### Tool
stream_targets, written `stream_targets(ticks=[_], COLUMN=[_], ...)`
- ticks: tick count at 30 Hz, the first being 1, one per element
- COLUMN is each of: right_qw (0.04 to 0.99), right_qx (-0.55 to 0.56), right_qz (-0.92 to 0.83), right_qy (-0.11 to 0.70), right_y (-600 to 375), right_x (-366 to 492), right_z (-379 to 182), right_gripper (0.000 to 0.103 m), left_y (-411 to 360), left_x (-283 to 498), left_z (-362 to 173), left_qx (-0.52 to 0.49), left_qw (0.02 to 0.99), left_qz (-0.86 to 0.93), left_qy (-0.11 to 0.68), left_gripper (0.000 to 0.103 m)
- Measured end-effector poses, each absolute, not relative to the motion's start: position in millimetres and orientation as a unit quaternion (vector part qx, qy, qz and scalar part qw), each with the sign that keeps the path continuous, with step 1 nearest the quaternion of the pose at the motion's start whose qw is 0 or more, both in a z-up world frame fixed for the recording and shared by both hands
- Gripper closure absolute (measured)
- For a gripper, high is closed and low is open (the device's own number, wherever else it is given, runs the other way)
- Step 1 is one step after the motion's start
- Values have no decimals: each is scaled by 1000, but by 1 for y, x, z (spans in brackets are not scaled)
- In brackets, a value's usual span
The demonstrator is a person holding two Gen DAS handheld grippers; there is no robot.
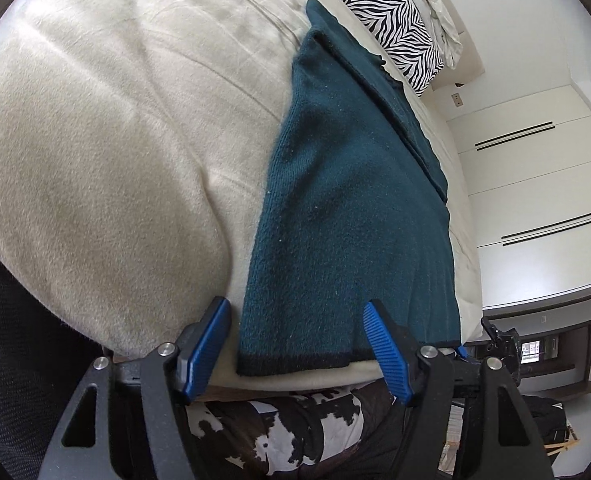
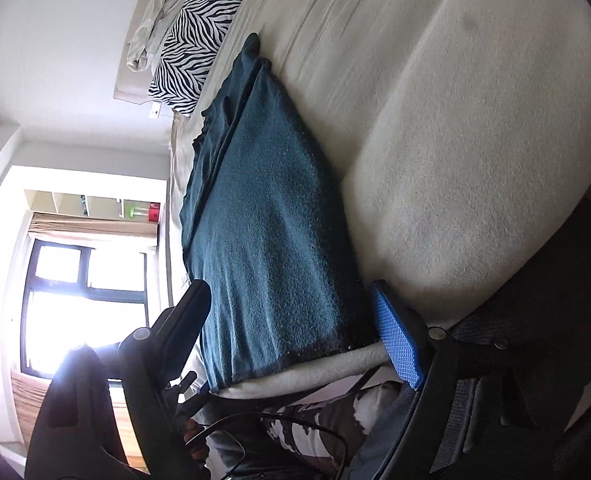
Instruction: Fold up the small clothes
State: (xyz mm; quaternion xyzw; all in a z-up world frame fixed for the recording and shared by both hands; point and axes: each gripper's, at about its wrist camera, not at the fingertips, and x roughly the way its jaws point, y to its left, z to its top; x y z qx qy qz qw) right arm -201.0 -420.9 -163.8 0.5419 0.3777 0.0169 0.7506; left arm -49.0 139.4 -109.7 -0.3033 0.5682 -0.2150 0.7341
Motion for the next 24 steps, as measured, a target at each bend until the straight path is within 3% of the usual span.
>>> stream_targets(ticks=[8, 12, 15, 19, 24], right_qw=[732, 728, 728, 726, 729], right_qx=[548, 552, 553, 552, 541], right_qz=[25, 21, 18, 18, 11], right_qy=[404, 405, 406, 409, 418], right_y=[-406, -406, -406, -409, -408], right_x=[-185, -185, -184, -185, -187], right_z=[-176, -179, -180, -182, -183], right_gripper=[52, 58, 62, 68, 85], left_y=[147, 148, 148, 150, 146], left_x=[-54, -52, -52, -54, -58], left_z=[-118, -120, -120, -124, -118], left_qx=[-343, -349, -340, -326, -305], left_qw=[713, 710, 713, 716, 725], left_qz=[-213, -209, -202, -184, -186], left_qy=[574, 575, 579, 590, 589], left_gripper=[31, 38, 53, 90, 94])
